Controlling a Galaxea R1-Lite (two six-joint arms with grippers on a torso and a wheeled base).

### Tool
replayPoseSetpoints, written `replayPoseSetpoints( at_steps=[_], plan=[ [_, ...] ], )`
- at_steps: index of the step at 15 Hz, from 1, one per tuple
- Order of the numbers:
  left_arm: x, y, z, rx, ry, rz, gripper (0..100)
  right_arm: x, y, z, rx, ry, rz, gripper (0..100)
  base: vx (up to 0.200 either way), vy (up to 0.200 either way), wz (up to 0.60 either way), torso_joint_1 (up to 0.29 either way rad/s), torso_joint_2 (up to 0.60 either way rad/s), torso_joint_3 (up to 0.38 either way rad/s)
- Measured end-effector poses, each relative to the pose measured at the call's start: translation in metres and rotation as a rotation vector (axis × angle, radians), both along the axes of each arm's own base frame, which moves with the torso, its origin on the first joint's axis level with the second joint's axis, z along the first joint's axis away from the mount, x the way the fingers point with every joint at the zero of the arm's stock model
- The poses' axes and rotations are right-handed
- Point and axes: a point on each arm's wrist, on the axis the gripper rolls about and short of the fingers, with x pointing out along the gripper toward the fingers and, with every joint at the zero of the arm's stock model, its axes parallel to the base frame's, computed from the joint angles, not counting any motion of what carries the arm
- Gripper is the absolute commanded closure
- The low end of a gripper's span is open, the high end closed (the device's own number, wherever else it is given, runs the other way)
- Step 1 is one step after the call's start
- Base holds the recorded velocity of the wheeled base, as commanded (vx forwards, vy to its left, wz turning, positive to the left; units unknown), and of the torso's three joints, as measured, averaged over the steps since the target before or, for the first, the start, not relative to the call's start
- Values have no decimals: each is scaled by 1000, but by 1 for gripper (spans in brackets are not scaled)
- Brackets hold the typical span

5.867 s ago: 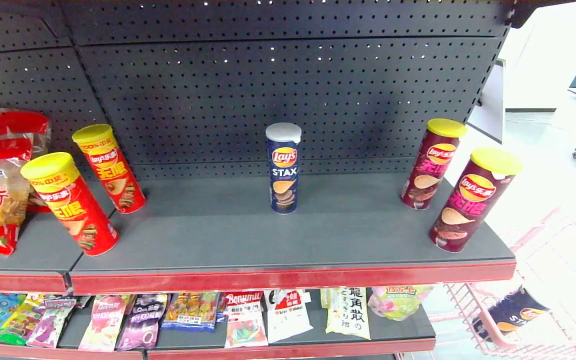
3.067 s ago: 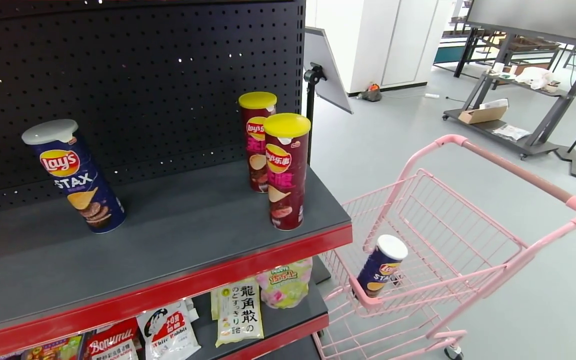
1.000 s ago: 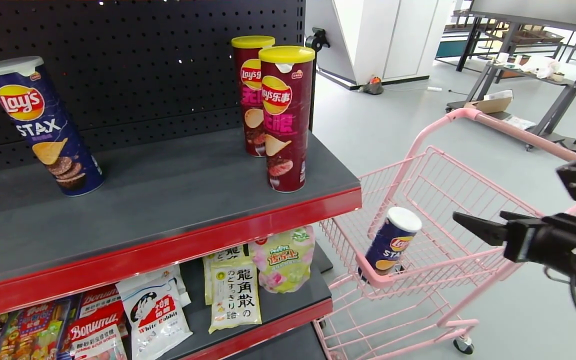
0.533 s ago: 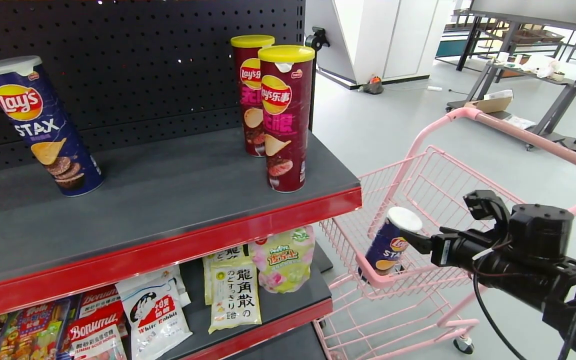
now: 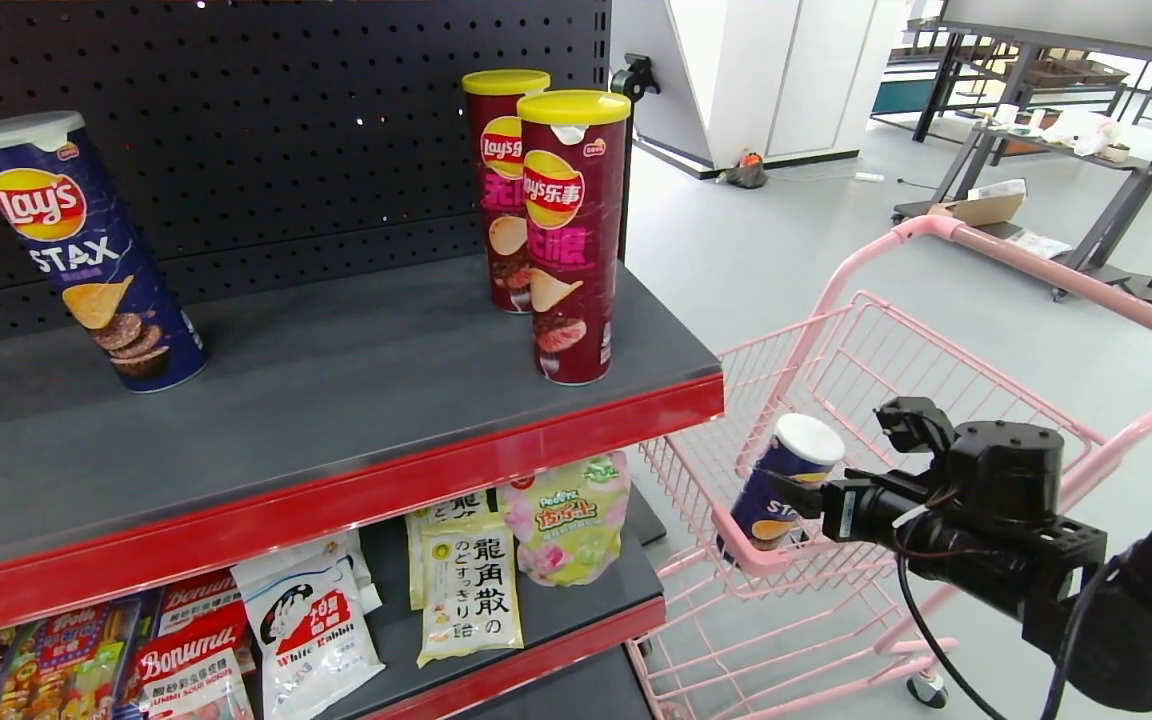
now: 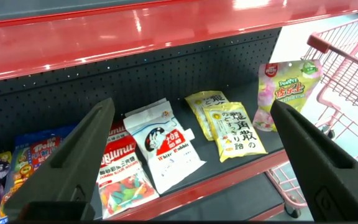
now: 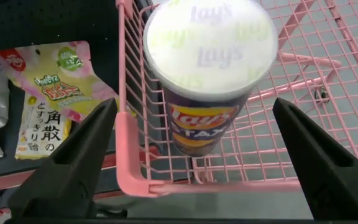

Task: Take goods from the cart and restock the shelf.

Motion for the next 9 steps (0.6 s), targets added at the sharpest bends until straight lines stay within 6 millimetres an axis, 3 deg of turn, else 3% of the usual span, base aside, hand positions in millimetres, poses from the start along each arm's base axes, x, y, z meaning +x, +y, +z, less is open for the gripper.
replayPoseSetpoints(
  at_steps=[9],
  plan=[
    [0, 0, 0, 0, 0, 0, 0, 30, 11, -19, 0, 7, -16, 0, 0, 0, 0, 0, 0, 0]
  ],
)
